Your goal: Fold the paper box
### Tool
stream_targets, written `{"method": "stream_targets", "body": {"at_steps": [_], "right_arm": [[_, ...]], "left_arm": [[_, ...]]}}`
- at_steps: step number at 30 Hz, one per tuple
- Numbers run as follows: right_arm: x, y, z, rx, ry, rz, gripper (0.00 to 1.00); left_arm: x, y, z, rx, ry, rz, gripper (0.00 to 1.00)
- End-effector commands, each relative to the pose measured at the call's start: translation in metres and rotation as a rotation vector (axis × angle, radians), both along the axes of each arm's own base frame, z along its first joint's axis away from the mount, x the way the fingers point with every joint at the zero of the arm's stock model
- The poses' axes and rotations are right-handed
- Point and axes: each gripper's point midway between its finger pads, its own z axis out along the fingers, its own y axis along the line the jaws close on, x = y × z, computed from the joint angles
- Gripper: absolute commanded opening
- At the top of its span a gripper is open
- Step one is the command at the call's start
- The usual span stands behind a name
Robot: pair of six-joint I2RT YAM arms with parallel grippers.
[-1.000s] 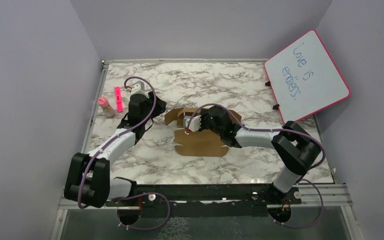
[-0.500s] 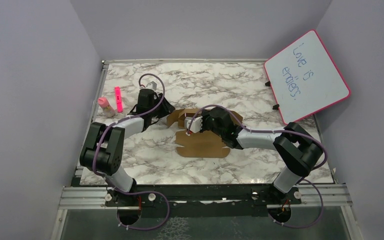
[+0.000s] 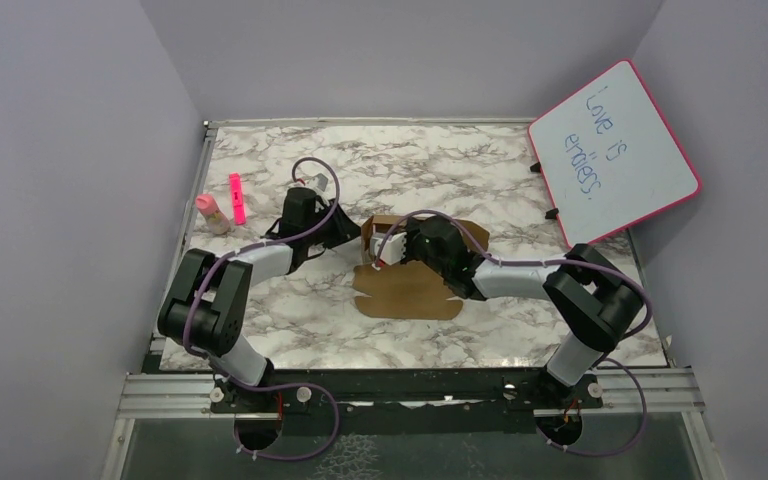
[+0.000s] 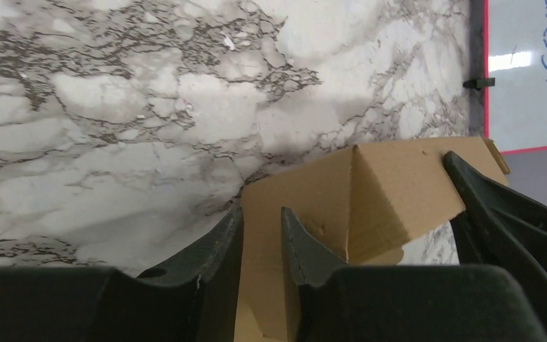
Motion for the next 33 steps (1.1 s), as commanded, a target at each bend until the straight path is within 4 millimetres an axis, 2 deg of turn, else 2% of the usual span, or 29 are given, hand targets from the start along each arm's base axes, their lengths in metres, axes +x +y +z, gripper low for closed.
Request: {"method": "stream_targets", "body": {"at_steps": [1, 7, 12, 17, 25, 33], "right_arm": [[0.000, -0.001, 0.004, 0.007, -0.048, -0.005, 0.06], [-0.003, 0.000, 0.006, 0.011, -0.059, 0.015, 0.06], [-0.011, 0.003, 0.007, 0.020, -0.079, 0.054, 0.06], [-0.023, 0.005, 0.009, -0.015, -0.173, 0.109, 0.07], [-0.037, 0.003, 0.002, -0.078, -0.269, 0.116, 0.07], [-0.040, 0.002, -0.010, -0.114, -0.259, 0.113, 0.06]], "left_arm": [[-0.011, -0.011, 0.023, -0.040, -0.058, -0.044, 0.27], [-0.023, -0.016, 0.022, 0.018, -0.101, -0.047, 0.27], [-0.028, -0.010, 0.019, 0.103, -0.167, -0.024, 0.29], [-0.032, -0.010, 0.022, 0.148, -0.253, -0.027, 0.31], [-0.039, -0.015, 0.016, 0.170, -0.347, -0.056, 0.33], [-0.047, -0.029, 0.016, 0.166, -0.437, -0.127, 0.40]]}}
